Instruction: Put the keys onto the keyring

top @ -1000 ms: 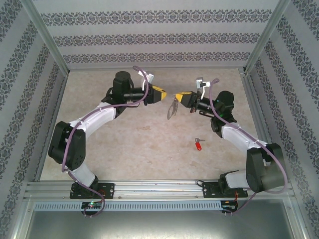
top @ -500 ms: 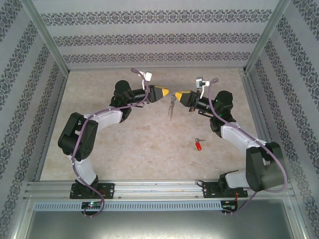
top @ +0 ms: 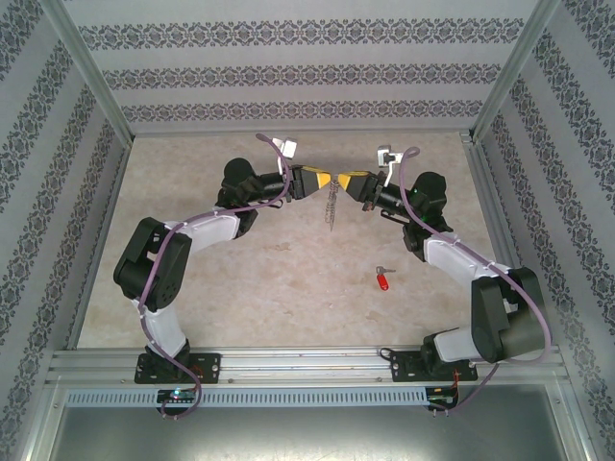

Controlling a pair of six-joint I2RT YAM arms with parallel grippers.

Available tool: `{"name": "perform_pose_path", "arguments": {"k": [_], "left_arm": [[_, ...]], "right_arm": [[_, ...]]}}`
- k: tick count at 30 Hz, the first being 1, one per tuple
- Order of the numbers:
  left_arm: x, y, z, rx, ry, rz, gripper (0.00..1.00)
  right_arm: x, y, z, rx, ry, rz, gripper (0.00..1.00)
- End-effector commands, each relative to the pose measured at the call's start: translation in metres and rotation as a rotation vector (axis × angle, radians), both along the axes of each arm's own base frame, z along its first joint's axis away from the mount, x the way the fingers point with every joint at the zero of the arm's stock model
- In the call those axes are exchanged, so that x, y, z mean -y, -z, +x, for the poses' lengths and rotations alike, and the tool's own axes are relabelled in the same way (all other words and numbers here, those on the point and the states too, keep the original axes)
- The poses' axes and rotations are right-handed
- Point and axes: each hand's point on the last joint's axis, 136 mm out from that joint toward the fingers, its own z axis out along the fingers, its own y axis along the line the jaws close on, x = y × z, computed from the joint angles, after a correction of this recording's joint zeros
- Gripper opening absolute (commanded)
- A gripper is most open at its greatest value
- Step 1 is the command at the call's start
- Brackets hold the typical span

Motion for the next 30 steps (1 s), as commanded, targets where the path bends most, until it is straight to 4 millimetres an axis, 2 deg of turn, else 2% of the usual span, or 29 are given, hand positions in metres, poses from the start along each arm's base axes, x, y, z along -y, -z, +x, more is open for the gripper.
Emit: {"name": "perform_pose_path", "arguments": {"k": [1, 8, 16, 30], "left_arm": [[0.005, -0.009, -0.011, 0.056, 0.037, -0.026, 0.28], [0.007, -0.003, -0.006, 0.044, 0.02, -0.021, 0.28], [0.016, -0.003, -0.01, 0.047, 0.045, -0.02, 0.28], [0.019, -0.005, -0.009, 0.053, 0.043, -0.029, 0.21]], "right_arm": [[-0.004, -0.024, -0.001, 0.086, -0.001, 0.022, 0.0], [-0.003, -0.023, -0.002, 0.087, 0.002, 0.021, 0.0], [-0.004, -0.024, -0.001, 0.088, 0.001, 0.022, 0.0], [-0.003, -0.02, -0.003, 0.083, -0.002, 0.018, 0.0]]}}
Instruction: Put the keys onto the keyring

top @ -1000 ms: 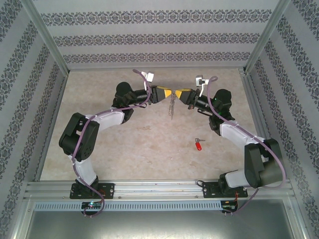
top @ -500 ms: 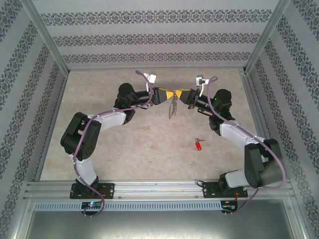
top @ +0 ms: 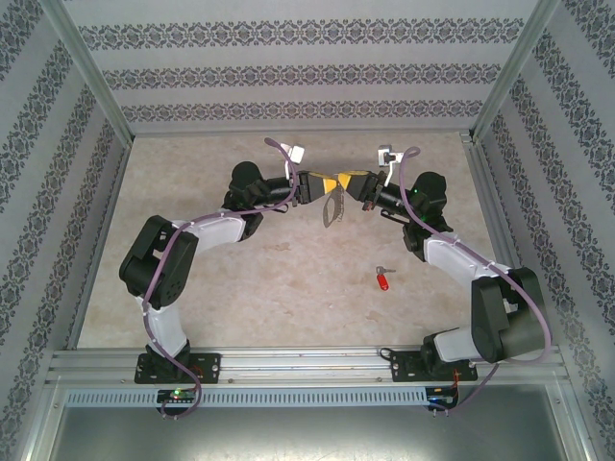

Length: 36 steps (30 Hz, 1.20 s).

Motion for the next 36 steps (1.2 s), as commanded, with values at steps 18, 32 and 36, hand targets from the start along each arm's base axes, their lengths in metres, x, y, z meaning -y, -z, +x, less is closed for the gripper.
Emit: {"name": "perform_pose_path", "arguments": {"k": [18, 32, 36], "left_arm": [[0.0047, -0.0242, -0.0024, 0.099, 0.011, -0.055, 0.19], [0.0044, -0.0255, -0.0022, 0.107, 0.007, -0.058, 0.1], [0.0042, -0.0268, -0.003, 0.117, 0.008, -0.059, 0.02]], "right_arm": [[-0.0016, -0.0166, -0.0053, 0.076, -0.005, 0.013, 0.0], [0.0018, -0.0151, -0.0061, 0.073, 0.002, 0.012, 0.0], [0.0022, -0.0143, -0.0061, 0.07, 0.001, 0.011, 0.0]]}}
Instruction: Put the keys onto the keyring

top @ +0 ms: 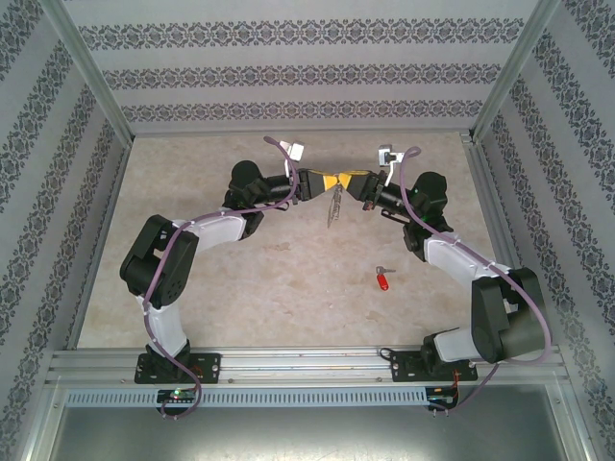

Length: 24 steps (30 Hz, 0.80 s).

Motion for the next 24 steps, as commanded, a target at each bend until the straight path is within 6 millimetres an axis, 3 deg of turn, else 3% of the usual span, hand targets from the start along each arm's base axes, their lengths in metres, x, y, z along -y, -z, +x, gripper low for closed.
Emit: {"name": "perform_pose_path", "arguments": {"k": [1, 7, 10, 13, 19, 24], "left_arm": [[0.004, -0.019, -0.006, 0.098, 0.013, -0.041, 0.0], [0.003, -0.018, -0.007, 0.117, 0.004, -0.017, 0.0], [0.002, -0.016, -0.01, 0.14, -0.002, 0.02, 0.0], [0.001, -0.01, -0.012, 0.173, -0.021, 0.071, 0.0], [-0.004, 0.0, -0.015, 0.241, -0.06, 0.171, 0.0], [-0.008, 0.003, -0.016, 0.296, -0.089, 0.235, 0.0]], "right_arm": [[0.003, -0.013, -0.006, 0.066, 0.002, 0.009, 0.0], [0.005, -0.013, -0.005, 0.063, 0.012, 0.011, 0.0], [0.016, -0.013, -0.002, 0.039, 0.063, 0.023, 0.32], [0.031, -0.012, 0.004, -0.007, 0.148, 0.026, 0.44], [0.088, 0.028, 0.017, -0.213, 0.43, -0.015, 0.49], [0.115, 0.071, 0.006, -0.388, 0.572, -0.174, 0.5]]}}
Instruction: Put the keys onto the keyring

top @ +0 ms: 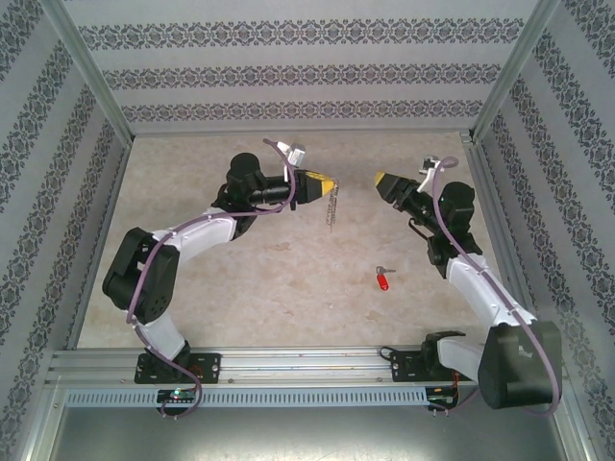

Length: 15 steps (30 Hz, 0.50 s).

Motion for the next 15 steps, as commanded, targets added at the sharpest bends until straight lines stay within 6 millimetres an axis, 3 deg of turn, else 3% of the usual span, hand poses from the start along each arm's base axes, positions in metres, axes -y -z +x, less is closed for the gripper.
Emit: {"name": "perform_pose_path", "arguments": {"k": [1, 8, 15], "left_arm": [[-0.002, 0.0, -0.007, 0.095, -0.023, 0.07, 0.0], [-0.012, 0.001, -0.004, 0.198, -0.101, 0.16, 0.0], [-0.022, 0.009, 0.008, 0.235, -0.204, 0.233, 0.0]], "right_arm": [[0.022, 0.05, -0.01, -0.21, 0.12, -0.119, 0.5], [0.044, 0.111, -0.043, -0.43, 0.214, -0.249, 0.5], [0.053, 0.172, -0.087, -0.653, 0.275, -0.451, 0.48]]}}
